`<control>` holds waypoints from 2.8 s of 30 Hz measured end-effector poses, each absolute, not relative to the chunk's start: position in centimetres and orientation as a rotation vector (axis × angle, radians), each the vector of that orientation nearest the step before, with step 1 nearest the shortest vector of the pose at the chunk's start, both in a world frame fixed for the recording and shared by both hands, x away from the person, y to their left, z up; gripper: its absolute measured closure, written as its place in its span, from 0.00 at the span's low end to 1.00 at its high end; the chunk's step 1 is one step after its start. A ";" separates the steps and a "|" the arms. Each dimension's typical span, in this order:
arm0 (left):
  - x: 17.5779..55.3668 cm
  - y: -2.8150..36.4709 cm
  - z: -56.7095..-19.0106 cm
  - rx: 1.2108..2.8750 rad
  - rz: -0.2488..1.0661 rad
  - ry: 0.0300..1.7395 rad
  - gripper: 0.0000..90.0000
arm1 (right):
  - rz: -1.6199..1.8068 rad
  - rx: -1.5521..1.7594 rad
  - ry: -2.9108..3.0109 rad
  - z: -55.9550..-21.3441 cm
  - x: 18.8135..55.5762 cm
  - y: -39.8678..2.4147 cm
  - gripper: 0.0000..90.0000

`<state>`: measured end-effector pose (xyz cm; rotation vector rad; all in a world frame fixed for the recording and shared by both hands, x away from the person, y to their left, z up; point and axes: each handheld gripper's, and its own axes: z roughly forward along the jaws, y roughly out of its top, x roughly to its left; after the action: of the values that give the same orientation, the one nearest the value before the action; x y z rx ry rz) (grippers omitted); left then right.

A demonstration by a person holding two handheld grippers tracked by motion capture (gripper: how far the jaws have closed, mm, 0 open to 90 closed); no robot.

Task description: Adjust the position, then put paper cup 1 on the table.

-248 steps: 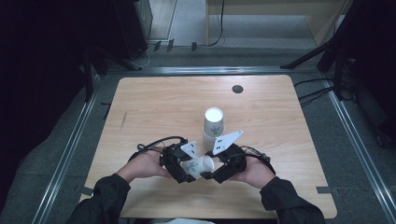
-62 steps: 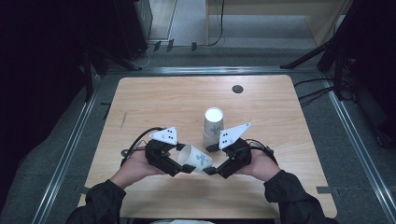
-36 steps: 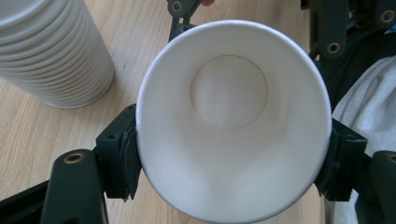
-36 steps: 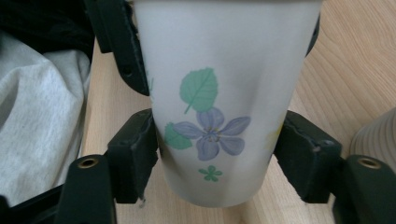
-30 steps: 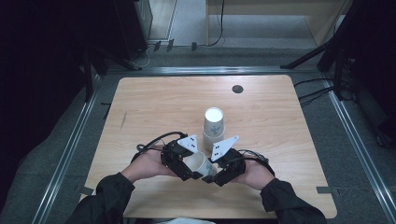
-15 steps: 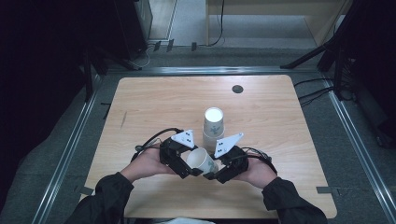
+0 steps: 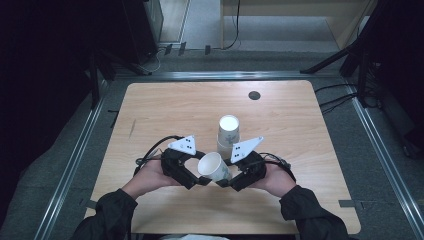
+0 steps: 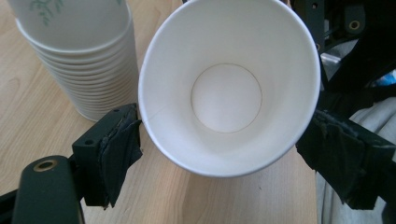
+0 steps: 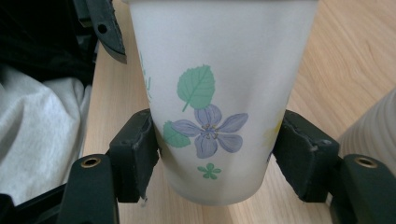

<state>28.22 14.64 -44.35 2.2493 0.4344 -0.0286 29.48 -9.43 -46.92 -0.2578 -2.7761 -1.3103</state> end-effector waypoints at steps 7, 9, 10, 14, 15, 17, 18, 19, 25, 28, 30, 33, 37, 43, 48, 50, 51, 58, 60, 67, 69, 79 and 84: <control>28.0 16.1 -44.4 2.187 -0.043 0.501 0.15 | -1.349 -0.231 -2.739 -46.3 30.0 -9.0 0.38; 28.0 16.4 -44.4 2.165 -0.058 0.519 0.15 | -1.351 -0.234 -2.733 -46.2 30.0 -8.9 0.38; 28.0 16.5 -44.5 2.159 -0.064 0.527 0.15 | -1.350 -0.228 -2.731 -46.2 30.1 -8.8 0.38; 27.9 16.8 -44.6 2.119 -0.075 0.553 0.15 | -1.360 -0.214 -2.712 -46.1 30.3 -8.5 0.38; 27.9 16.8 -44.6 2.109 -0.079 0.556 0.15 | -1.360 -0.214 -2.712 -46.1 30.3 -8.5 0.38; 27.9 16.8 -44.7 2.087 -0.092 0.559 0.15 | -1.362 -0.214 -2.699 -46.1 30.3 -8.3 0.38; 27.8 16.8 -44.8 2.073 -0.099 0.560 0.15 | -1.363 -0.211 -2.697 -46.1 30.3 -8.3 0.38; 27.8 16.7 -44.8 2.069 -0.105 0.561 0.15 | -1.369 -0.206 -2.694 -46.0 30.3 -8.2 0.38; 27.4 16.5 -44.7 2.047 -0.081 0.559 0.15 | -1.361 -0.186 -2.676 -46.1 30.2 -7.6 0.38; 27.4 16.4 -44.7 2.035 -0.088 0.553 0.15 | -1.362 -0.187 -2.669 -46.1 30.1 -7.4 0.38; 27.4 16.2 -44.8 2.030 -0.082 0.555 0.15 | -1.371 -0.196 -2.656 -46.0 30.1 -7.3 0.38; 27.4 16.1 -44.8 2.021 -0.078 0.550 0.16 | -1.372 -0.194 -2.649 -46.0 30.0 -7.2 0.38; 27.4 16.0 -44.9 2.007 -0.090 0.548 0.17 | -1.354 -0.181 -2.651 -46.2 29.9 -6.8 0.38; 27.3 16.1 -44.7 2.003 -0.086 0.541 0.24 | -1.350 -0.180 -2.641 -46.3 29.7 -6.6 0.39; 27.3 16.1 -44.6 2.010 -0.086 0.539 0.26 | -1.341 -0.180 -2.632 -46.3 29.8 -6.6 0.37; 27.2 16.1 -44.5 2.015 -0.076 0.538 0.26 | -1.333 -0.171 -2.630 -46.5 29.8 -6.5 0.28; 27.2 16.1 -44.5 2.015 -0.076 0.538 0.26 | -1.333 -0.171 -2.630 -46.5 29.8 -6.5 0.28; 27.4 17.1 -44.2 2.016 -0.045 0.541 0.26 | -1.290 -0.168 -2.752 -47.0 29.4 -6.4 0.24; 27.7 17.4 -44.1 2.021 -0.054 0.543 0.26 | -1.288 -0.185 -2.746 -47.0 29.3 -6.7 0.23; 28.6 18.0 -44.3 2.079 -0.012 0.551 0.26 | -1.286 -0.223 -2.794 -47.3 29.2 -7.8 0.23; 28.8 18.2 -44.3 2.085 -0.001 0.557 0.26 | -1.288 -0.259 -2.817 -47.5 29.2 -8.2 0.23; 30.1 18.7 -44.9 2.120 0.049 0.588 0.26 | -1.280 -0.400 -2.862 -48.0 29.3 -9.2 0.24; 30.8 19.0 -44.8 2.131 0.064 0.605 0.26 | -1.269 -0.494 -2.884 -48.1 29.6 -9.9 0.24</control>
<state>30.78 19.00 -44.79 2.1311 0.6050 0.0638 29.59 -9.89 -48.13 -0.4942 -2.8844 -1.2690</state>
